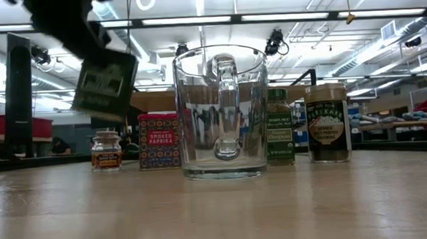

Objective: Shelf spices
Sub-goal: Remove the black seasoning can from the shelf

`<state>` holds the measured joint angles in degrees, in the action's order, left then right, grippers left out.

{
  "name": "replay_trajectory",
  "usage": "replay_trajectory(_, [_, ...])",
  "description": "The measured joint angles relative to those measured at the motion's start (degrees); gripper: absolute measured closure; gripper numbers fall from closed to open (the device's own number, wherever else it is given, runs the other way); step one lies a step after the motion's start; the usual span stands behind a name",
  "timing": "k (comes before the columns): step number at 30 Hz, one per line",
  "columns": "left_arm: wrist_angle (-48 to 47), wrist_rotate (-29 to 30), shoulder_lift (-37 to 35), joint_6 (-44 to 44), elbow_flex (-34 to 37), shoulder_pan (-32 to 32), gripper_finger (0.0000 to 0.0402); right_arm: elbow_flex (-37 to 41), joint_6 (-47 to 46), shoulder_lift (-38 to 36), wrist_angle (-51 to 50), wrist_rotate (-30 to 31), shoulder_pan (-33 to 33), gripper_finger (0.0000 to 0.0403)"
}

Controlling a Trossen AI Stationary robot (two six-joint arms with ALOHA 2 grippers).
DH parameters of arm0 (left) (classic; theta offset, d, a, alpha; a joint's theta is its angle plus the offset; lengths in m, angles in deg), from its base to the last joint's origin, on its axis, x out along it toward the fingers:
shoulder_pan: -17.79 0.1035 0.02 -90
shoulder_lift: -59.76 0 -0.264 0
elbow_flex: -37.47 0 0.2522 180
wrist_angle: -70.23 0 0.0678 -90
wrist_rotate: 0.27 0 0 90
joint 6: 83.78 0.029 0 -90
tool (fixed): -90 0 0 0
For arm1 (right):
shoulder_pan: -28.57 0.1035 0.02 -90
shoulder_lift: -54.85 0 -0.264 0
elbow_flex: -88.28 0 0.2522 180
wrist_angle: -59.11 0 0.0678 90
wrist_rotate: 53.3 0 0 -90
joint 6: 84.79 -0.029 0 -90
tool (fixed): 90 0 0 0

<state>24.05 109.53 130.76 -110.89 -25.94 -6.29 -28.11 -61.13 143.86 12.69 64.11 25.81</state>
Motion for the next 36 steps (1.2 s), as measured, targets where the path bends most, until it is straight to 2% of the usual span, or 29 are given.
replay_trajectory(3, [6.3, -2.5, 0.0, -0.2, 4.4, 0.0, 0.0278, 0.0, 1.1, 0.0, -0.4, -2.4, -2.9, 0.0135])
replay_trajectory(8, [16.2, -6.3, 0.0, 0.8, 9.9, 0.0, 0.0278, 0.0, 0.8, 0.0, -0.5, -11.6, -9.2, 0.0096])
replay_trajectory(10, [18.2, -6.6, 0.0, 1.0, 11.5, 0.0, 0.0278, 0.0, 0.3, 0.2, -0.8, -16.3, -11.7, 0.0080])
replay_trajectory(15, [19.1, -6.6, 0.0, 1.1, 14.6, 0.0, 0.0278, 0.0, 0.0, 2.8, -0.2, -22.8, -17.1, 0.0054])
replay_trajectory(27, [29.0, -2.7, -0.1, 1.3, 21.0, 0.0, 0.0278, 0.0, 0.0, 9.3, 7.6, -27.9, -23.3, 0.0062])
replay_trajectory(30, [29.5, -2.1, -0.1, 1.4, 21.5, 0.0, 0.0278, 0.0, -2.2, 9.4, 6.0, -29.8, -24.8, 0.0060])
replay_trajectory(36, [29.5, 3.4, 0.0, 2.8, 21.9, 0.1, 0.0267, 0.0, -6.8, 9.4, 3.3, -34.4, -28.3, 0.0061])
